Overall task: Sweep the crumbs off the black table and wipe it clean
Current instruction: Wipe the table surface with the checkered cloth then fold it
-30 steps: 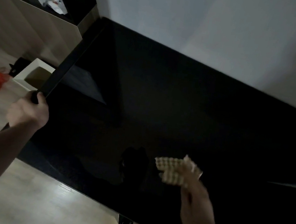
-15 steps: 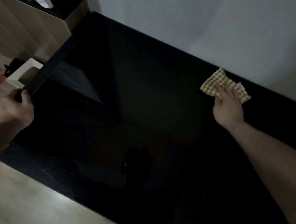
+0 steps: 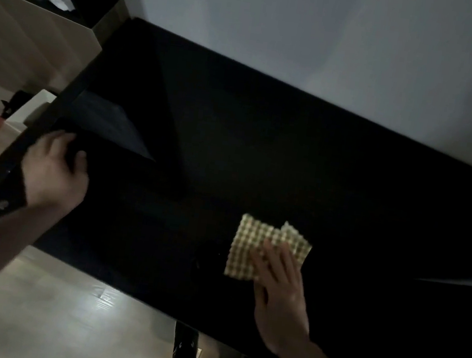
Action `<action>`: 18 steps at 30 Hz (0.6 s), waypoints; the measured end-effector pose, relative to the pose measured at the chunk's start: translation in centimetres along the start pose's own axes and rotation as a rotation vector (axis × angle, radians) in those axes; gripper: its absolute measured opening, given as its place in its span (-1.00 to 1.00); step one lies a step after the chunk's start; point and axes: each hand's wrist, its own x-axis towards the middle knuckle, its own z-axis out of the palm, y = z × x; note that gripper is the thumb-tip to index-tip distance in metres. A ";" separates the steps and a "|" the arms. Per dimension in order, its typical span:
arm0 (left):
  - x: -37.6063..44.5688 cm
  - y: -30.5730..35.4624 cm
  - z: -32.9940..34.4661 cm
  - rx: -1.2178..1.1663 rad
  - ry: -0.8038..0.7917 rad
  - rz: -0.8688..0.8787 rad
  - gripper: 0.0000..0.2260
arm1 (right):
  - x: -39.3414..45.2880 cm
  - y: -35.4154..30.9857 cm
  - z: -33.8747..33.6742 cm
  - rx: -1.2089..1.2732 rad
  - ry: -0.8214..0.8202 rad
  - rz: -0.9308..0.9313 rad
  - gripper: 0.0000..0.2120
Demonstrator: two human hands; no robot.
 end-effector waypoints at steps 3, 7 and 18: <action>-7.4 6.7 -1.9 -0.179 -0.108 0.182 -0.61 | -6.6 -0.8 0.7 0.147 -0.050 -0.080 -0.43; -16.9 12.9 -1.7 -0.312 -0.293 0.158 -0.56 | -12.7 -0.6 0.3 0.263 -0.088 -0.029 -0.47; -25.0 22.3 1.8 -0.063 -0.412 -0.001 -0.45 | 0.6 8.5 -14.7 0.405 0.315 0.461 -0.62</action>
